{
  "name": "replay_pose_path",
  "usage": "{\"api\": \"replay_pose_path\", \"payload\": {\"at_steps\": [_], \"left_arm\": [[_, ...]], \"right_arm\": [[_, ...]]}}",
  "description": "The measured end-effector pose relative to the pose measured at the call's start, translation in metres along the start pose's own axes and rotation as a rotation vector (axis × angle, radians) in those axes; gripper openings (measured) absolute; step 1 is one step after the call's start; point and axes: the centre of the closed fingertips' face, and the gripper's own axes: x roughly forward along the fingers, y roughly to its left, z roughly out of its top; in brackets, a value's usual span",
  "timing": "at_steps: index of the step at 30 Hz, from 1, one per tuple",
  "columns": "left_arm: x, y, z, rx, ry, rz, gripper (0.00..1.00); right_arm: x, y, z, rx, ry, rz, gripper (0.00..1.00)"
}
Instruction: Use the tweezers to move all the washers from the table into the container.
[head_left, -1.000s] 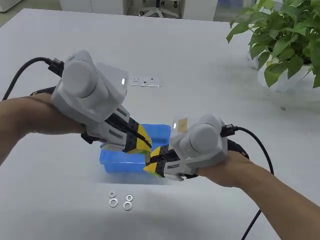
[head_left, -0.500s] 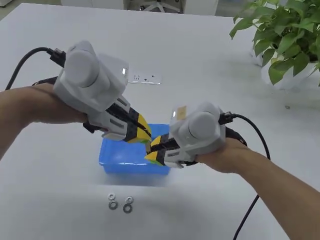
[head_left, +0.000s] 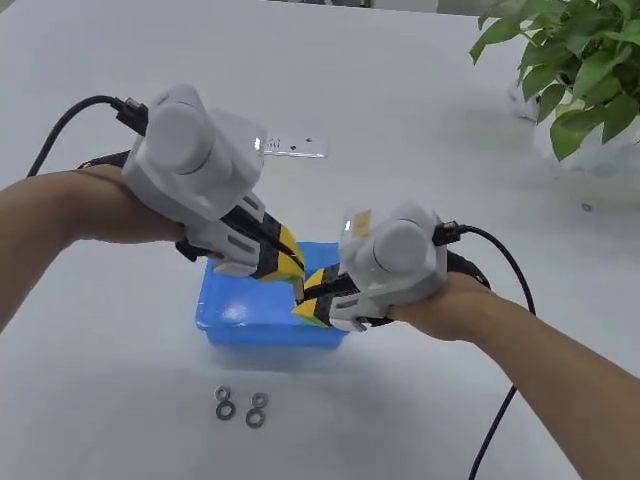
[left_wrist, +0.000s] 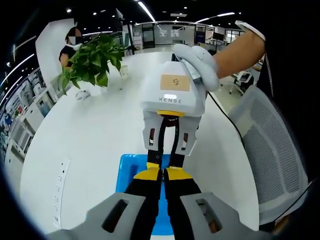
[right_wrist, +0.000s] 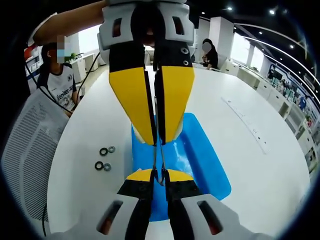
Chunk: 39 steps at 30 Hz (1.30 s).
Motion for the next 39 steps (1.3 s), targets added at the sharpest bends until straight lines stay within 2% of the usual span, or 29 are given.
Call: {"api": "replay_pose_path", "payload": {"at_steps": [13,22,28,39], "left_arm": [[0.012,0.008,-0.007,-0.016,0.004,-0.011,0.06],[0.015,0.008,-0.011,-0.016,0.017,-0.014,0.06],[0.014,0.009,-0.01,-0.013,0.014,-0.011,0.06],[0.005,0.004,0.001,-0.002,0.004,0.002,0.06]], "right_arm": [[0.008,-0.006,-0.013,0.045,0.019,0.016,0.1],[0.011,-0.006,-0.018,0.049,0.034,0.022,0.11],[0.009,-0.007,-0.017,0.049,0.029,0.018,0.11],[-0.001,-0.005,-0.008,0.039,0.015,-0.004,0.11]]}}
